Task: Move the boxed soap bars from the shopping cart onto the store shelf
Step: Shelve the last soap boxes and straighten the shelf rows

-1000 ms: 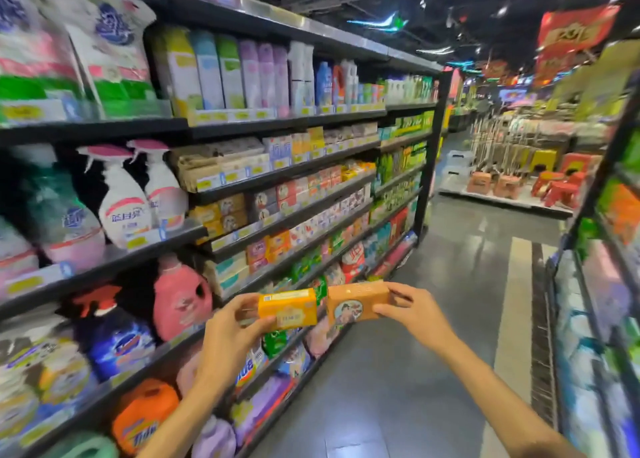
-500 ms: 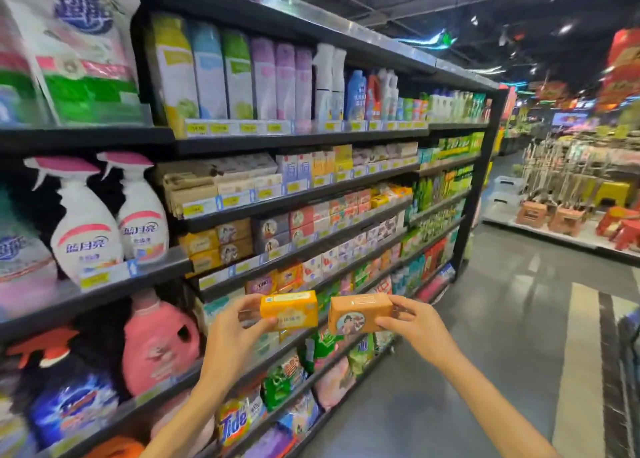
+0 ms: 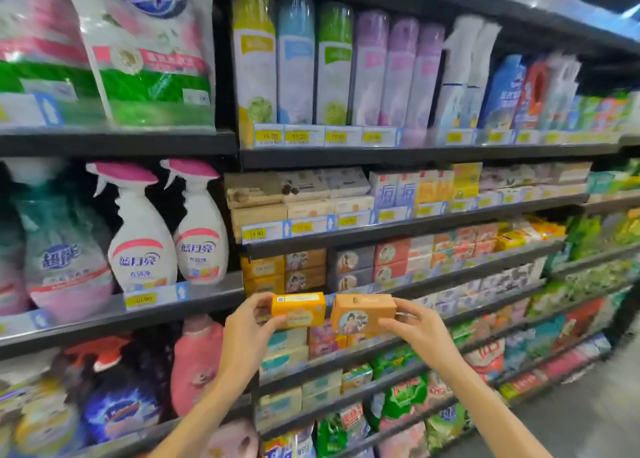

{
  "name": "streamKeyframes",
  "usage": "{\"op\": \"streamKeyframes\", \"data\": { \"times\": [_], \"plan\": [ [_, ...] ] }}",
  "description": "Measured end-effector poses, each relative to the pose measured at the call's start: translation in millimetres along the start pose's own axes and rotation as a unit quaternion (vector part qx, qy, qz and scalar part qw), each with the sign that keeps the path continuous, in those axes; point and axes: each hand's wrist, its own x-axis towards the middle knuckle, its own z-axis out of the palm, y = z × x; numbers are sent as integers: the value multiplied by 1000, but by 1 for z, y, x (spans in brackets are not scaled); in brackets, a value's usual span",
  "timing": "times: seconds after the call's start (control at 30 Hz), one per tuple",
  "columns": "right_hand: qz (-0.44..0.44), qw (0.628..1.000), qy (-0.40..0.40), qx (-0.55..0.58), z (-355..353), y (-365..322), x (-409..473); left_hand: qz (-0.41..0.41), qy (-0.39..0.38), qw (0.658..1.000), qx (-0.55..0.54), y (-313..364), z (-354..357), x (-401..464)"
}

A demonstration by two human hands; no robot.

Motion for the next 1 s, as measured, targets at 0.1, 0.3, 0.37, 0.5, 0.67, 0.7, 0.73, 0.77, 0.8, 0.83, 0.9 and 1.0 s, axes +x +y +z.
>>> {"op": "streamKeyframes", "data": {
  "times": [0.1,0.3,0.37,0.5,0.67,0.7,0.73,0.77,0.8,0.83,0.9,1.0],
  "plan": [
    [-9,999,-39,5,2,10,33,-5,34,999,33,-5,12,13],
    [-12,997,-67,19,-8,30,91,-20,101,992,77,-2,44,44],
    [-6,997,-67,28,-10,35,108,-39,115,989,86,-5,53,55],
    [-3,996,-91,18,-11,48,131,-62,130,980,138,-18,64,64],
    [5,993,-117,13,-5,57,146,-53,129,961,239,-23,72,64],
    [8,993,-121,15,-4,57,147,-48,136,956,255,-24,74,64],
    [8,992,-128,21,-2,57,148,-40,142,951,271,-25,77,63],
    [7,990,-136,26,0,59,150,-27,145,945,291,-28,80,63],
    [5,990,-141,28,3,61,151,-9,144,938,315,-30,83,62],
    [4,989,-143,25,5,62,152,15,142,929,341,-32,86,62],
    [-2,990,-140,21,8,64,152,74,136,911,381,-36,93,63],
    [-9,991,-136,10,11,63,151,136,114,886,427,-40,104,63]
  ]
}}
